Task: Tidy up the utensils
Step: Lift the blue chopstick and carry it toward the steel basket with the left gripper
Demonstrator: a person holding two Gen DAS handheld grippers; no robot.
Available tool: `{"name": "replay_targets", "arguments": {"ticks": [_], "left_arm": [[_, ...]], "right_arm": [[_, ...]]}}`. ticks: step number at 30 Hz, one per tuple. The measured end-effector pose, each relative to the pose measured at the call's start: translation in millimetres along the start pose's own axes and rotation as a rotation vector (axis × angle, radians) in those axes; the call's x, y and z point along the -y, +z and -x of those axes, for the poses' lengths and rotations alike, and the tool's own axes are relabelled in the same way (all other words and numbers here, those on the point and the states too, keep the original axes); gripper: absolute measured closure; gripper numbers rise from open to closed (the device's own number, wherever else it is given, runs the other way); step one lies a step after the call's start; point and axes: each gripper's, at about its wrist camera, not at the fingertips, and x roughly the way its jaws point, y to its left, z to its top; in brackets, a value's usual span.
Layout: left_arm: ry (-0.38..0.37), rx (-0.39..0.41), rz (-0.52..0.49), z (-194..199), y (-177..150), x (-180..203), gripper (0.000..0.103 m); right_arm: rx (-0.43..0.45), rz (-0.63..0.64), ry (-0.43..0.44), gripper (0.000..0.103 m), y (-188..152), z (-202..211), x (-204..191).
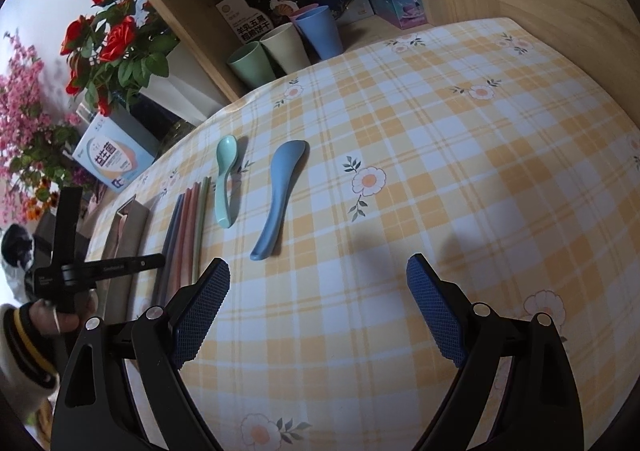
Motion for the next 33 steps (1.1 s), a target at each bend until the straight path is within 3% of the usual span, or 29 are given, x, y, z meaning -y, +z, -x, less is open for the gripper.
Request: {"name": "replay_targets", "arguments": {"ticks": [9, 12, 31, 33], "left_arm": [[0.032, 0.067, -0.047, 0, -3, 5, 0.097], [0.003, 0.068, 0.009, 3, -4, -3, 0.097], [-0.07, 0.239, 0.032, 90, -27, -9, 0.097], [-0.072, 0.242, 0.03, 96, -31, -11, 0.097]], "right_arm": [[-0.01, -0.024, 0.004, 0.016, -1, -3, 3], [-0.018, -0.022, 0.011, 0.016, -4, -4, 0], [-0.071, 0.004, 0.015, 0.016, -20, -14, -26], [-0.077, 0.024, 0.009, 0.022, -23, -14, -32]]}}
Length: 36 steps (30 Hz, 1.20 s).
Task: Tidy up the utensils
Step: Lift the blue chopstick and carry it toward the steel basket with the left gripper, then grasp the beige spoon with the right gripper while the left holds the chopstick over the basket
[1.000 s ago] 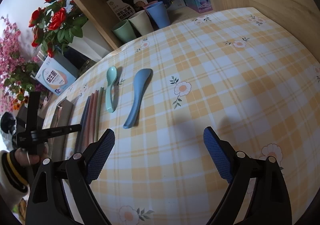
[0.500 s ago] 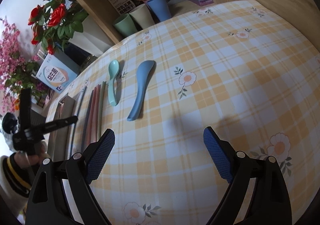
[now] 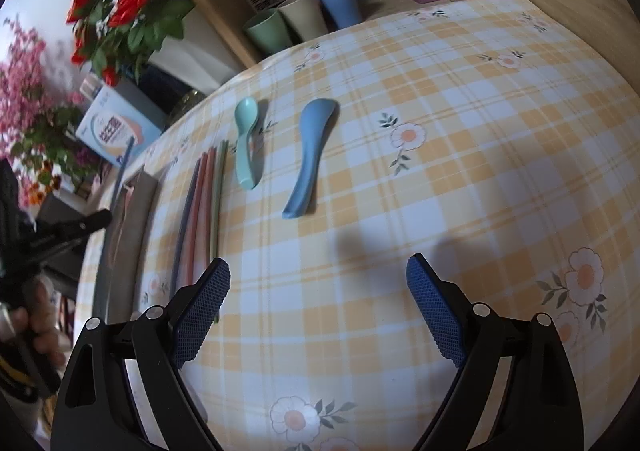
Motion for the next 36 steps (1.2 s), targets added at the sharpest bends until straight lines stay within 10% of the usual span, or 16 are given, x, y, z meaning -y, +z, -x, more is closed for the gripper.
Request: {"name": "replay_targets", "arguments": {"ticks": [22, 36], "left_arm": [[-0.004, 0.08, 0.079, 74, -79, -58, 0.097], [-0.02, 0.124, 0.131, 94, -110, -90, 0.097]], "right_arm": [[-0.178, 0.306, 0.071, 0.037, -71, -13, -122], [-0.246, 0.536, -0.006, 0.075, -115, -35, -172]]}}
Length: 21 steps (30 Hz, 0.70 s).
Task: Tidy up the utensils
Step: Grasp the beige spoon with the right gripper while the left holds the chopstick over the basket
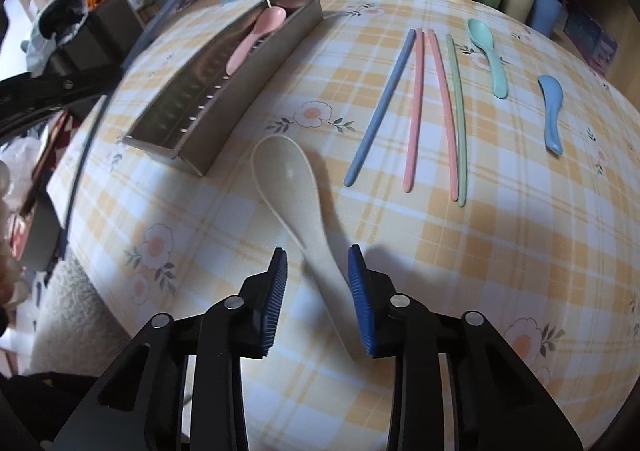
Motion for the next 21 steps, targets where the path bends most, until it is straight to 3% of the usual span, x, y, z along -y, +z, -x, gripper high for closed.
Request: {"name": "replay_targets", "arguments": {"ticks": [4, 7, 21], "left_arm": [[-0.001, 0.003, 0.01, 1, -1, -6, 0.097], [-0.002, 0.0, 0.015, -1, -1, -9, 0.097], [0.015, -0.016, 0.009, -6, -1, -8, 0.097]], "right_arm": [[-0.008, -0.003, -0.014, 0.08, 3, -4, -1], [-0.005, -0.001, -0.009, 0.089, 2, -4, -2], [0.096, -0.096, 0.027, 0.089, 2, 17, 14]]}}
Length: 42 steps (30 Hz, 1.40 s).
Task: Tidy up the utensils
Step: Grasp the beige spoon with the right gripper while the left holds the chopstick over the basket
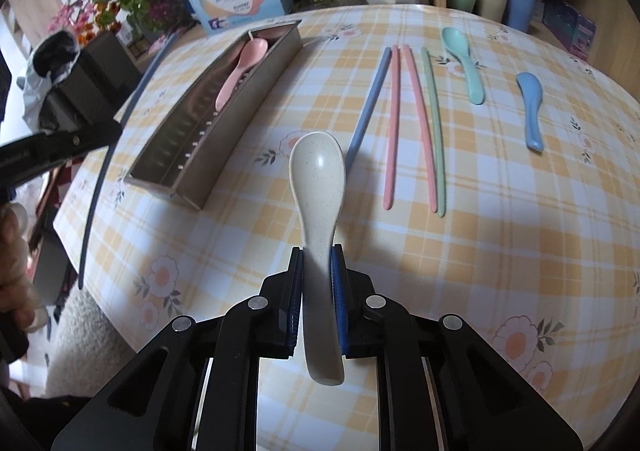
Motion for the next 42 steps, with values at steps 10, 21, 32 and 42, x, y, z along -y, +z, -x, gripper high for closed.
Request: {"name": "replay_targets", "arguments": {"ticks": [10, 21, 32, 42], "left_arm": [[0.016, -0.009, -0.014, -4, 3, 4, 0.097], [0.028, -0.027, -0.016, -12, 20, 1, 0.097], [0.03, -0.041, -0.027, -49, 75, -7, 0.097], [0.053, -0.107, -0.065, -108, 99, -7, 0.097]], "right_arm": [[0.049, -0.058, 0.002, 0.089, 2, 11, 17], [0.098, -0.149, -0.006, 0.089, 10, 19, 44], [0.145, -0.205, -0.036, 0.089, 21, 30, 73], [0.157, -0.261, -0.082, 0.089, 21, 35, 98]]}}
